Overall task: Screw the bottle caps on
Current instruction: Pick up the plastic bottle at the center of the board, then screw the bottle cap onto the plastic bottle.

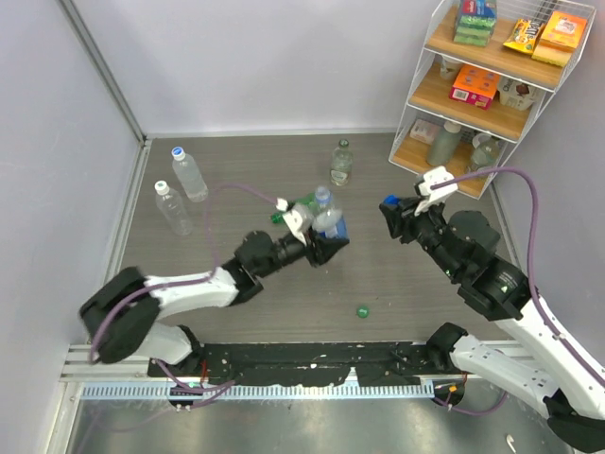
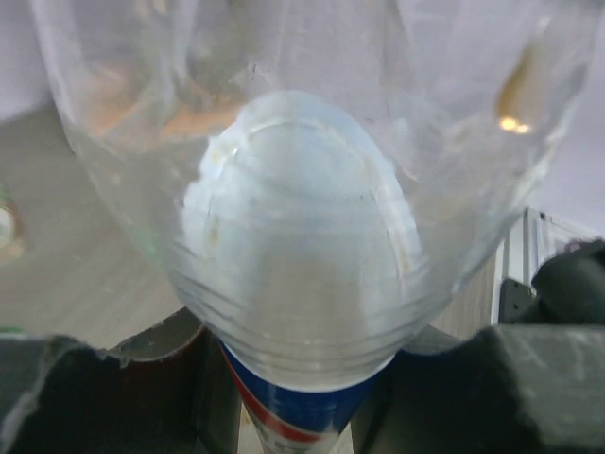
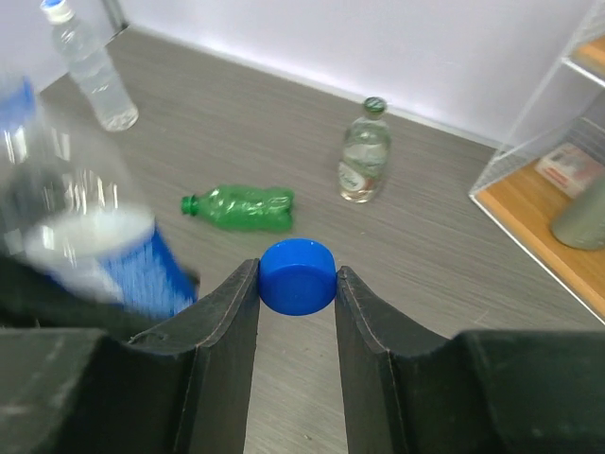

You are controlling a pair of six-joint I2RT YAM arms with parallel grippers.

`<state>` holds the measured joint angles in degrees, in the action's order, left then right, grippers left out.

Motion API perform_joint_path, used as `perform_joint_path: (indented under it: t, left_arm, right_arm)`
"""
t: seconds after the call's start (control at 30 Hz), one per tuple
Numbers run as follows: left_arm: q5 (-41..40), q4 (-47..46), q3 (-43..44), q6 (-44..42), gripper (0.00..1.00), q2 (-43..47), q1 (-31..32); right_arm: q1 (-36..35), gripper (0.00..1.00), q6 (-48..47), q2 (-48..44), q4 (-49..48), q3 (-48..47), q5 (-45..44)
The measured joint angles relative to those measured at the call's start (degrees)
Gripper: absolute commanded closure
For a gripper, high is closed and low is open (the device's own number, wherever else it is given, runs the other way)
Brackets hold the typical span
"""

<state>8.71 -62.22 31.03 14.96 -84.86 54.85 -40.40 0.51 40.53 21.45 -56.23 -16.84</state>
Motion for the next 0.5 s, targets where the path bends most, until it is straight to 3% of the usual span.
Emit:
perform_joint_path:
  t: [0.13, 0.2, 0.37, 0.5]
  left_arm:
    - [5.14, 28.41, 13.44, -1.97, 0.85, 11.89, -4.0]
    - [6.95, 40.28, 18.27, -3.34, 0.79, 15.72, -3.98]
    - [9.01, 63.95, 19.32, -3.69, 0.78, 24.2, -3.98]
    - [12.85, 72.81, 16.31, -2.97, 0.79, 27.52, -4.0]
  right_arm:
    - [0.02, 0.93, -4.2, 2.84, 1.38, -0.35, 7.98]
    - [0.02, 0.95, -7.76, 5.05, 2.67, -1.44, 12.17]
    - [0.04, 0.94, -18.56, 9.68, 5.14, -2.45, 21.38]
    - [0.33, 0.96, -30.4, 10.36, 10.86, -2.8, 30.45]
